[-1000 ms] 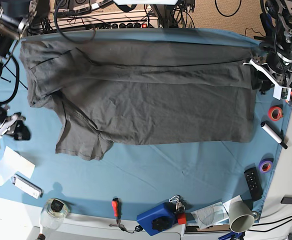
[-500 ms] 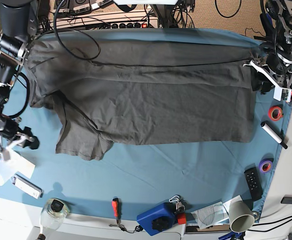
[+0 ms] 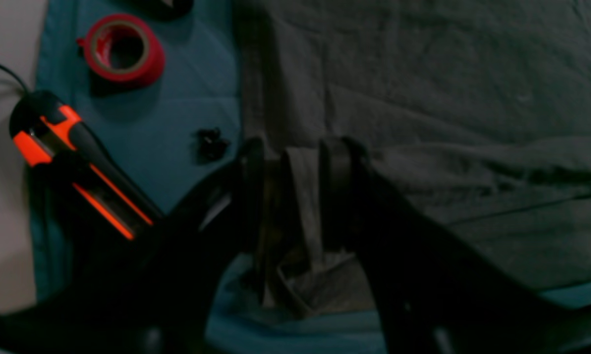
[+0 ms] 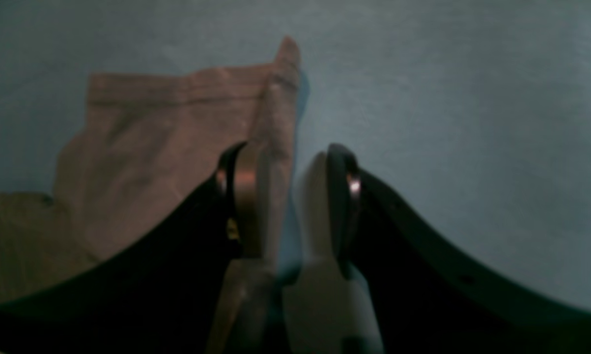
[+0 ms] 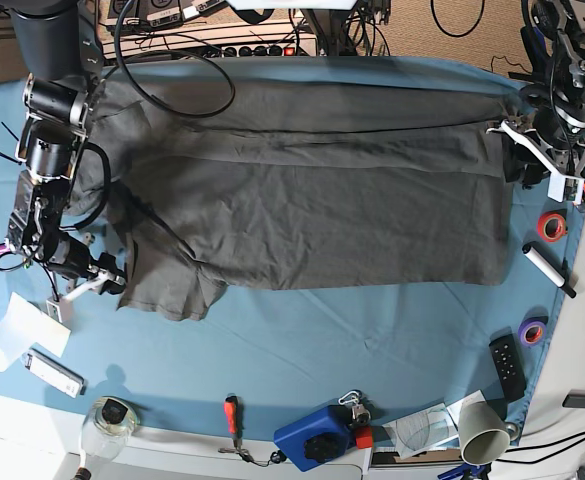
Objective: Fold the T-shirt properly
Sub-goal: 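Grasp the sleeve edge with the right gripper while the left holds the corner, then grasp the hem corners with both grippers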
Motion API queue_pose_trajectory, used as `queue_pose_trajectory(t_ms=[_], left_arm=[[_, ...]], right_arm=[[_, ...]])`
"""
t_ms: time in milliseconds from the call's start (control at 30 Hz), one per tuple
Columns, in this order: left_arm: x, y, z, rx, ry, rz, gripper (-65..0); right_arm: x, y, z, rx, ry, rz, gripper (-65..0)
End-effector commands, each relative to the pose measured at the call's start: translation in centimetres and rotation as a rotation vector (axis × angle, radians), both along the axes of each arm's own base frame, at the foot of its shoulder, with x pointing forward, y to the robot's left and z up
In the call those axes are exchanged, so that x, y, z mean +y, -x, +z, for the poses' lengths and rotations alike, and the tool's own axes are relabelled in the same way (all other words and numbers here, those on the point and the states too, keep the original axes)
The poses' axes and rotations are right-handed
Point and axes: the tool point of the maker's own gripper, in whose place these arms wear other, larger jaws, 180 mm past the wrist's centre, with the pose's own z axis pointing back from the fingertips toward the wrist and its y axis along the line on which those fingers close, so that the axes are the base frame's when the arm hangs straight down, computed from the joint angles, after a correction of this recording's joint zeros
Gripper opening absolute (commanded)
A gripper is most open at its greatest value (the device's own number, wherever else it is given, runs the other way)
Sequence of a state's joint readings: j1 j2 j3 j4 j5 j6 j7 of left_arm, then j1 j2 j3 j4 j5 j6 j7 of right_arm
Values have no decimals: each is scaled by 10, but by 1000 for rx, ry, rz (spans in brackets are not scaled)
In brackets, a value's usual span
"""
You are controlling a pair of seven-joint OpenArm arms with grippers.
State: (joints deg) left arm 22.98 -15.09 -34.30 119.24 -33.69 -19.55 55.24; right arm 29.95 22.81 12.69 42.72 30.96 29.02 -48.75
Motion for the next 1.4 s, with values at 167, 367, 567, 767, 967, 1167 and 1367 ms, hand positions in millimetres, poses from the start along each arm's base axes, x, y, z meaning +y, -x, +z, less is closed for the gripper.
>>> queue_pose_trajectory(t_ms=[167, 367, 567, 767, 967, 1167, 1367], left_arm=[[13, -21, 19, -101, -72, 20, -385], [6, -59, 20, -158, -17, 6, -341], [-1, -105, 1, -101, -121, -17, -341], [18, -139, -24, 11, -116, 74, -341], [12, -169, -32, 65, -5, 73, -341], [17, -176, -60, 185, 29, 100, -341], [7, -161, -96, 317, 95, 73, -341]], right_arm=[[3, -13, 13, -34, -1, -3, -450], [4, -7, 8, 6, 10, 13, -450], [4, -7, 8, 6, 10, 13, -450], [2, -7, 8, 7, 12, 12, -450], [-1, -6, 9, 7, 17, 10, -450], [0, -6, 9, 7, 16, 11, -450], [0, -6, 9, 8, 16, 12, -450]])
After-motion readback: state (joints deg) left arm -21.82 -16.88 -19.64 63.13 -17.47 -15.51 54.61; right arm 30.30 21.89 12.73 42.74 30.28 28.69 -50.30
